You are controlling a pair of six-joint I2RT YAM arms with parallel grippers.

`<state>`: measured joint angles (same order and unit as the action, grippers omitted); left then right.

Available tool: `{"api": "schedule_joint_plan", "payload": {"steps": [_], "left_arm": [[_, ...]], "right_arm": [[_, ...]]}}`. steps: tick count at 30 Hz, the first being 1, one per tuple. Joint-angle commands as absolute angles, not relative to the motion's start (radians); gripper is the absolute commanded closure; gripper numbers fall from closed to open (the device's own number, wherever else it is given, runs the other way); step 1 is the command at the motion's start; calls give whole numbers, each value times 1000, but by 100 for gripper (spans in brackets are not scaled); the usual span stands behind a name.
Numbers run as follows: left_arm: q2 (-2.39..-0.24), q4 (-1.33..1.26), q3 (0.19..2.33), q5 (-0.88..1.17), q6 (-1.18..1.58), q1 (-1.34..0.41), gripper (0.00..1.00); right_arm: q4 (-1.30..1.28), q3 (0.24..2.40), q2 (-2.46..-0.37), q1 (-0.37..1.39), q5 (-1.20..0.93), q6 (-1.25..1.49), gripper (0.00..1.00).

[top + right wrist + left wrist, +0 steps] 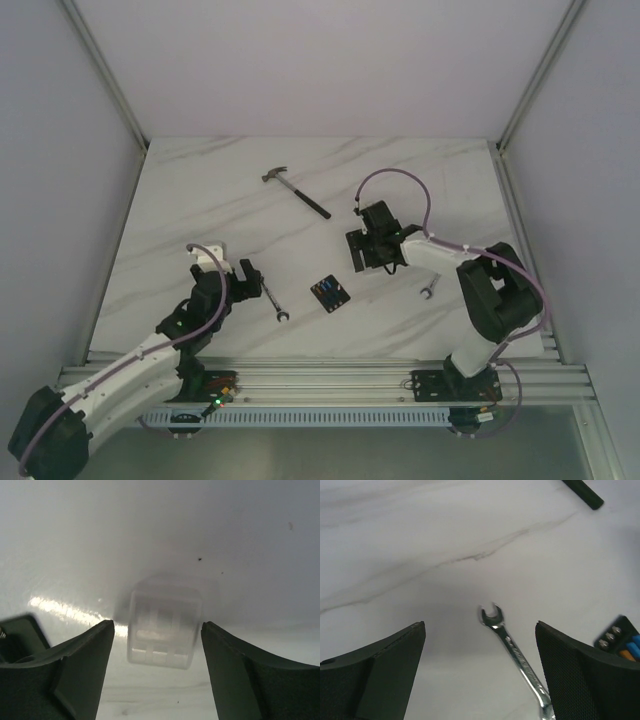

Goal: Snap on the fuse box
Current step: Move the fuse box cover to the center of the board, then adjust the fuse in the fuse box base.

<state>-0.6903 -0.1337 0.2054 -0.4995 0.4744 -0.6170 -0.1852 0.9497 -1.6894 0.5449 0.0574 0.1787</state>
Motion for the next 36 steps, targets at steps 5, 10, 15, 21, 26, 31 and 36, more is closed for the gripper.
{"api": "schedule_joint_plan", "payload": {"steps": [5,10,15,21,26,31,36], "left_arm": [[-821,-254,249,-232,680,-614,6],[-897,-329,258,-112,761,-615,11],[-1022,-488,257,-8,866,-630,22],[-1169,-562,303,1,925,-690,32],[-1252,-600,329,9,948,-731,36],[-1323,-628,353,24,966,-762,41],[-1360,-617,370,10,981,-788,44]], "right_arm": [[-316,954,-1552,597,131,219,18],[-338,944,-1501,630,7,247,26],[-292,916,-1486,660,-160,283,47],[-248,907,-1502,691,-253,301,62],[-223,892,-1522,703,-294,312,69],[-226,892,-1571,721,-306,316,73],[-244,885,-1571,727,-272,316,76]]}}
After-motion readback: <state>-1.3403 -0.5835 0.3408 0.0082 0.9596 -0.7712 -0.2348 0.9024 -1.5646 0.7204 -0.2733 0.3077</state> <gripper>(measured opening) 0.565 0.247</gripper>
